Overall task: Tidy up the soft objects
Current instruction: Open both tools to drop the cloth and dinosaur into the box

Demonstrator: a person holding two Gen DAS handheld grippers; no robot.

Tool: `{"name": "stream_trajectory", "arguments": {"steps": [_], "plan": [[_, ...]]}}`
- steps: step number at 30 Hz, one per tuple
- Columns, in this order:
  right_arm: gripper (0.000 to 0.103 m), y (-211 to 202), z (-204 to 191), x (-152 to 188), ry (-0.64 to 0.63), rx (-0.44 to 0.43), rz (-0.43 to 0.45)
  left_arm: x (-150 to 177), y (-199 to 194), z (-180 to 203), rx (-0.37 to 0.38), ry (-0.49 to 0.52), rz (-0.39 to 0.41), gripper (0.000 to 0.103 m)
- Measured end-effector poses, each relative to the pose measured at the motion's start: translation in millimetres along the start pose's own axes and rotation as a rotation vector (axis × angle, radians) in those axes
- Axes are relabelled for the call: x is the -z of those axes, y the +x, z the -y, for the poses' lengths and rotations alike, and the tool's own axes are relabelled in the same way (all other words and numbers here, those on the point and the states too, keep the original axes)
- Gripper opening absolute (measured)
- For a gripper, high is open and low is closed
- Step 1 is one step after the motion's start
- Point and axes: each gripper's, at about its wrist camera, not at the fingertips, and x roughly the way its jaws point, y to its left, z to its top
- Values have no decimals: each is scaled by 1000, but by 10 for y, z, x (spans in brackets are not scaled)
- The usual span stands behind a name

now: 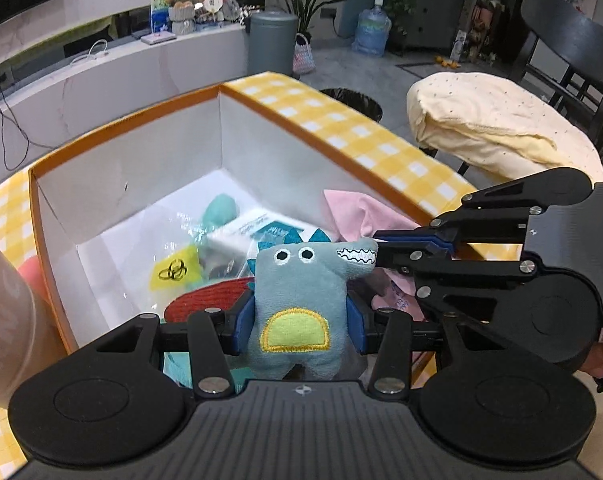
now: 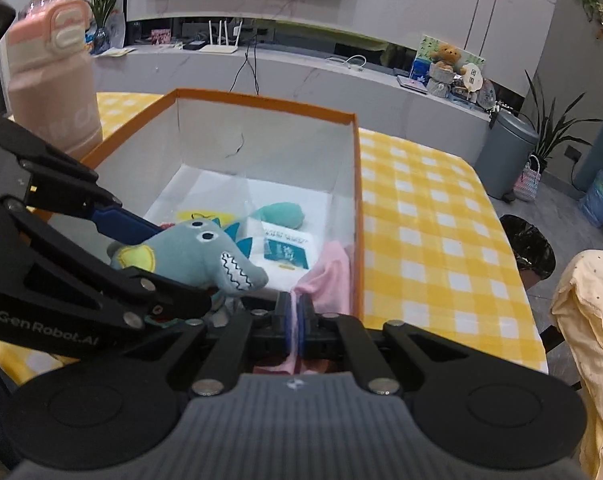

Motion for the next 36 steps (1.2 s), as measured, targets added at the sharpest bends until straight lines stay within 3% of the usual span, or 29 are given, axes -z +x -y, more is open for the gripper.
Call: {"name": "stream_trajectory", "arguments": {"steps": [6, 8, 11, 18, 24, 28, 30, 32, 36], "plan": [[9, -24, 1, -10, 7, -6, 4, 6, -22, -53, -8, -24, 17, 72], [25, -68, 6, -17, 10, -7, 20, 18, -81, -75, -5, -37, 38, 74], [34, -153, 21, -21, 16, -16, 41, 20, -185, -106, 6, -61, 85, 86], [39, -316, 27, -35, 47, -62, 68, 22, -426, -130, 24, -111, 146, 87], [46, -475, -47, -16, 64, -58, 107, 60, -690, -116, 64, -175, 246, 87], [57, -642, -156, 49, 73, -21, 173, 132, -886, -87, 86, -203, 337, 86], [58, -718, -239, 85, 72, 7, 193, 183, -959, -68, 96, -202, 361, 86], [64, -774, -316, 122, 78, 31, 202, 240, -1015, -37, 73, -179, 372, 86], [66, -855, -473, 197, 110, 55, 210, 371, -1107, 16, 23, -133, 386, 86]]}}
